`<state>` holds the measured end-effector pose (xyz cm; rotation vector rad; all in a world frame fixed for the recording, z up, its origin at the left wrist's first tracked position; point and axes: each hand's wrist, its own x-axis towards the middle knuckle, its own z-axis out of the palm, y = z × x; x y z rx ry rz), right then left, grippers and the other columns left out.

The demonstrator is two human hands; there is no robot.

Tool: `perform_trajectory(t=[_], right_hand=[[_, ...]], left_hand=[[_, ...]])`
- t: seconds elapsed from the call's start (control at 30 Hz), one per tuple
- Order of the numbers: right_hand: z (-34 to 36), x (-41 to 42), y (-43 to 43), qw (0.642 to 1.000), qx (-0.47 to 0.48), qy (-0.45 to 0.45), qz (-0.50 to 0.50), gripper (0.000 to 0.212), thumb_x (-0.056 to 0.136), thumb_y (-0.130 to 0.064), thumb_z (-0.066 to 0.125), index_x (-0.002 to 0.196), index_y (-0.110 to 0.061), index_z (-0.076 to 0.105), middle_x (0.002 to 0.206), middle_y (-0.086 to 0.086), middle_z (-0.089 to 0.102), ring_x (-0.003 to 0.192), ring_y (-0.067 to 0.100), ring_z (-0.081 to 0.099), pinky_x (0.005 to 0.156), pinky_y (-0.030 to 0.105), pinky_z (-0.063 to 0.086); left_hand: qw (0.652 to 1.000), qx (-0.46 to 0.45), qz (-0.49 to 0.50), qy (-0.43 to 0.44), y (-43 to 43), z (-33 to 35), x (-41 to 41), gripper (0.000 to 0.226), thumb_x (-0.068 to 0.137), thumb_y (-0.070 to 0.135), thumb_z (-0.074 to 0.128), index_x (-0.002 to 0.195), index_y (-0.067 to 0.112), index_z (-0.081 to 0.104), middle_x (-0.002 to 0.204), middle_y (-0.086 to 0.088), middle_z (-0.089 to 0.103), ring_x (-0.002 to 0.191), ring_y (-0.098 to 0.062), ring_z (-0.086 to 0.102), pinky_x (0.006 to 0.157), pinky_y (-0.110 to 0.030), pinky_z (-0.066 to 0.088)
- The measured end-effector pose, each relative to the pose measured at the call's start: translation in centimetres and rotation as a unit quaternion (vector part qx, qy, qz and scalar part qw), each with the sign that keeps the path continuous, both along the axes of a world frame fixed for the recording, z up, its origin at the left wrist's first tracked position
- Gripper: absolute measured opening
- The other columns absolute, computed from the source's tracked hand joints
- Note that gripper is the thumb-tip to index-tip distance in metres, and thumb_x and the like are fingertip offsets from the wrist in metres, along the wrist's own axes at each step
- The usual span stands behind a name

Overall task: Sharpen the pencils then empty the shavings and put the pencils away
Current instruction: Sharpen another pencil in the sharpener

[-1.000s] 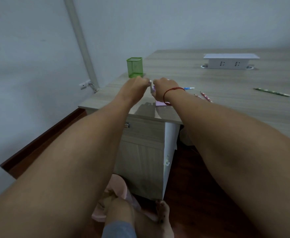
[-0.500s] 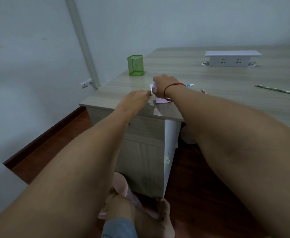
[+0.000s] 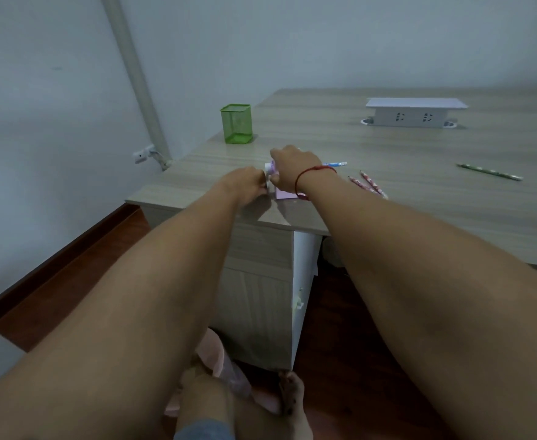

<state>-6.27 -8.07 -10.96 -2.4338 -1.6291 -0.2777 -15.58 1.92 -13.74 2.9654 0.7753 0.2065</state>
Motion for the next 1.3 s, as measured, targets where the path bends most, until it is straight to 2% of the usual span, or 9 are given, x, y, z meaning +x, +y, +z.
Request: perform_trajectory(t=[0.1,0.2,0.27,0.37,0.47,0.6,0.7,0.83,1.3], right_hand=[[0.0,-0.2,0.0,1.0,0.0,-0.002,0.001,0.034,0.095,-0.027,0.045,0.125,-0.012,0.05,0.13,0.014,0.051,0.117,0.034,0.052,0.094,0.041,0.042],[-0.2,0.0,-0.2,1.0,0.008,-0.002,0.006,0.031,0.094,-0.027,0.049,0.122,-0.013,0.051,0.127,0.013,0.053,0.113,0.033,0.054,0.092,0.04,0.043],[-0.2,0.0,-0.3,1.0,0.007,-0.003,0.008,0.03,0.094,-0.027,0.05,0.121,-0.013,0.051,0.126,0.012,0.053,0.112,0.032,0.055,0.091,0.039,0.043],[0.2,-0.2,-0.5,1.0,0.001,0.0,0.008,0.032,0.095,-0.028,0.049,0.124,-0.013,0.05,0.129,0.013,0.052,0.114,0.032,0.054,0.093,0.038,0.042],[0.5,-0.2,-0.5,1.0,-0.005,0.001,0.003,0.033,0.097,-0.027,0.046,0.126,-0.013,0.05,0.131,0.013,0.05,0.116,0.032,0.053,0.094,0.037,0.041],[0.7,-0.3,-0.5,1.0,-0.01,0.0,-0.003,0.033,0.097,-0.028,0.045,0.127,-0.013,0.05,0.131,0.012,0.05,0.115,0.032,0.054,0.092,0.036,0.042],[0.9,-0.5,-0.4,1.0,-0.015,-0.001,-0.018,0.036,0.098,-0.027,0.044,0.131,-0.014,0.049,0.132,0.013,0.05,0.117,0.032,0.053,0.093,0.038,0.043],[1.2,-0.5,0.2,0.999,-0.024,-0.006,-0.03,0.036,0.098,-0.026,0.043,0.13,-0.013,0.05,0.13,0.013,0.053,0.115,0.032,0.055,0.094,0.039,0.044],[0.8,-0.4,0.6,0.999,-0.031,0.012,-0.032,0.035,0.095,-0.033,0.046,0.123,-0.013,0.053,0.126,0.013,0.056,0.113,0.033,0.056,0.092,0.039,0.045]], left_hand=[[1.0,0.006,-0.016,-0.007,0.4,0.3,0.0,0.023,0.09,0.01,0.047,0.105,0.001,0.062,0.109,-0.023,0.063,0.099,-0.037,0.059,0.084,-0.04,0.045],[0.999,0.03,-0.026,0.0,1.1,0.5,0.2,0.021,0.093,0.013,0.046,0.102,0.005,0.063,0.104,-0.019,0.065,0.095,-0.034,0.061,0.085,-0.042,0.049],[0.998,0.063,-0.026,-0.002,1.6,1.1,0.5,0.021,0.095,0.017,0.046,0.099,0.006,0.064,0.099,-0.018,0.066,0.092,-0.035,0.063,0.08,-0.039,0.049],[0.991,0.131,-0.033,-0.017,2.0,2.4,0.7,0.018,0.092,0.007,0.048,0.094,0.004,0.066,0.094,-0.021,0.067,0.088,-0.038,0.064,0.067,-0.036,0.042],[0.986,0.157,-0.044,-0.018,2.2,2.9,0.7,0.019,0.093,0.007,0.048,0.095,0.002,0.066,0.093,-0.022,0.067,0.086,-0.039,0.064,0.066,-0.037,0.042],[0.985,0.166,-0.043,-0.03,2.4,2.6,0.6,0.015,0.094,0.006,0.049,0.092,0.002,0.063,0.09,-0.021,0.066,0.084,-0.039,0.063,0.065,-0.039,0.043],[0.981,0.177,-0.06,-0.059,2.8,3.2,0.7,0.015,0.093,0.005,0.049,0.091,0.001,0.063,0.087,-0.024,0.067,0.082,-0.04,0.066,0.065,-0.043,0.052],[0.976,0.192,-0.066,-0.08,2.6,3.8,0.4,0.018,0.095,0.009,0.047,0.096,-0.002,0.062,0.091,-0.027,0.065,0.084,-0.041,0.066,0.068,-0.047,0.054],[0.966,0.215,-0.073,-0.123,-0.2,3.5,-1.6,0.015,0.093,0.002,0.05,0.096,-0.004,0.063,0.088,-0.024,0.067,0.08,-0.039,0.066,0.065,-0.041,0.053]])
